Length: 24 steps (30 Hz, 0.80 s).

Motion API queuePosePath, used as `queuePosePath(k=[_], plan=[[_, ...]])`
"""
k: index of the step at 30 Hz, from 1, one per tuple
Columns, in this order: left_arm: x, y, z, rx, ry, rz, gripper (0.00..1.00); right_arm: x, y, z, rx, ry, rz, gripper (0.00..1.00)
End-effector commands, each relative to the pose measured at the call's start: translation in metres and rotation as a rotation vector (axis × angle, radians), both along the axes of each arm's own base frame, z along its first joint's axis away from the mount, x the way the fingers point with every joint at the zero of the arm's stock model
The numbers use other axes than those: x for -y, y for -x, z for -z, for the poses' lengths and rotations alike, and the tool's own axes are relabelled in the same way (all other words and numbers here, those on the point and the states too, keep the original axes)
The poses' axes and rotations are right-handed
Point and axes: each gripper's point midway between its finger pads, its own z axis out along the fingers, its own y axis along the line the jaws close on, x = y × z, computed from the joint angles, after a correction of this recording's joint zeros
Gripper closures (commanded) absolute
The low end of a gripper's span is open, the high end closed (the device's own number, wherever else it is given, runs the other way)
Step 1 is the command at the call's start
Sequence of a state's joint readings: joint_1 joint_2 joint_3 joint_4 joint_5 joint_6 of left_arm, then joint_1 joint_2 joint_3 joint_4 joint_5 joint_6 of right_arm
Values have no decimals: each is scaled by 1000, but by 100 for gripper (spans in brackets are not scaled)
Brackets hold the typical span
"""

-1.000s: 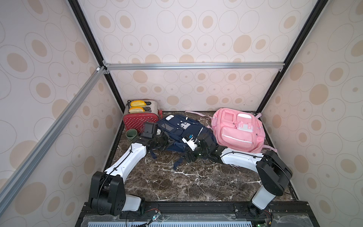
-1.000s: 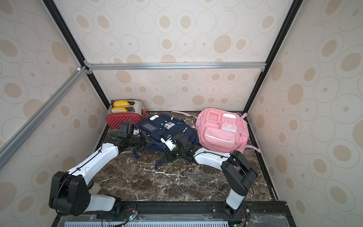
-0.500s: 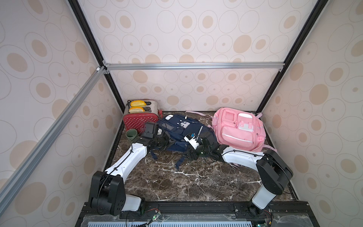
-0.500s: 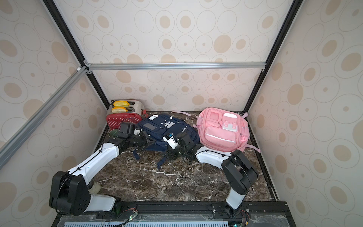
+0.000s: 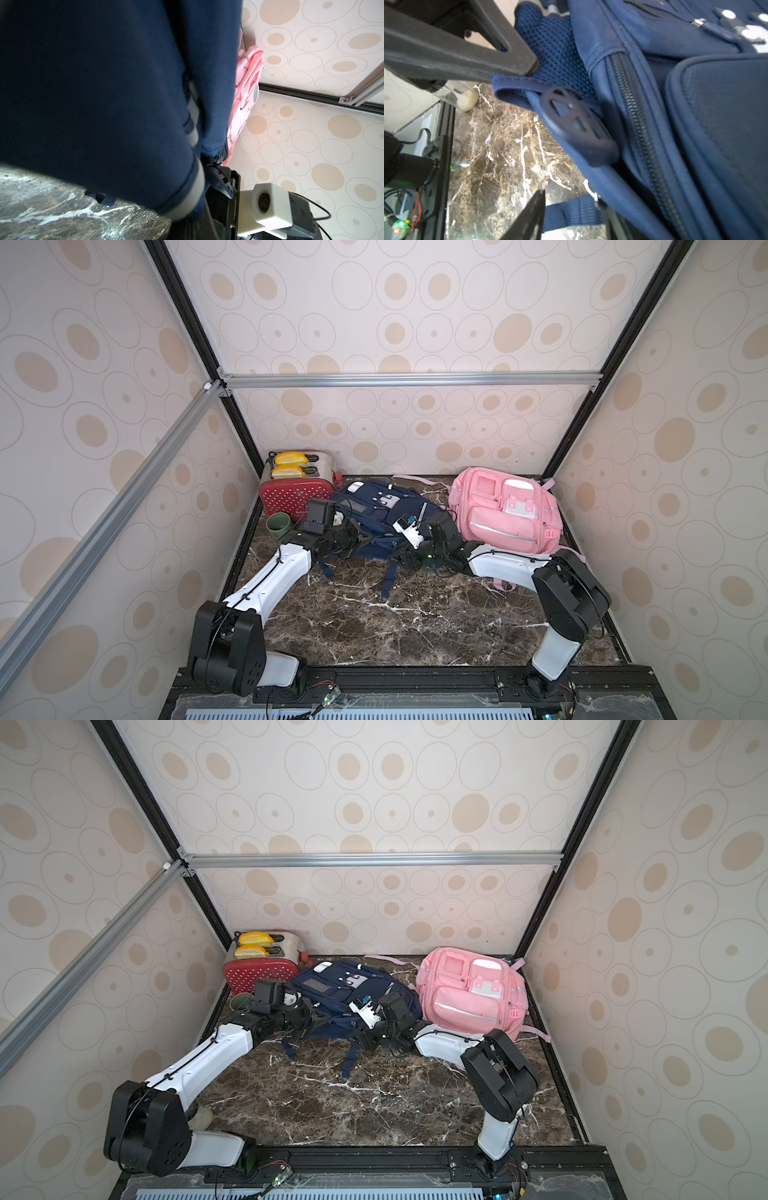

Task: Zip up the backpack
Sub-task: Zip the zipper on the backpack.

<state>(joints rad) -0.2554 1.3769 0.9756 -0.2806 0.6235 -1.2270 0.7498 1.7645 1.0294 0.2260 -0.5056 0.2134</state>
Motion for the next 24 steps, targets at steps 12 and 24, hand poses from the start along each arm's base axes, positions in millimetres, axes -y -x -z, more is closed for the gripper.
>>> queuePosePath(k=[12, 24], plan=[[10, 15, -36, 56, 90, 65, 100, 28, -51, 8, 24, 33, 177, 81], [9, 12, -27, 35, 79, 59, 100, 33, -11, 4, -74, 45, 46, 100]])
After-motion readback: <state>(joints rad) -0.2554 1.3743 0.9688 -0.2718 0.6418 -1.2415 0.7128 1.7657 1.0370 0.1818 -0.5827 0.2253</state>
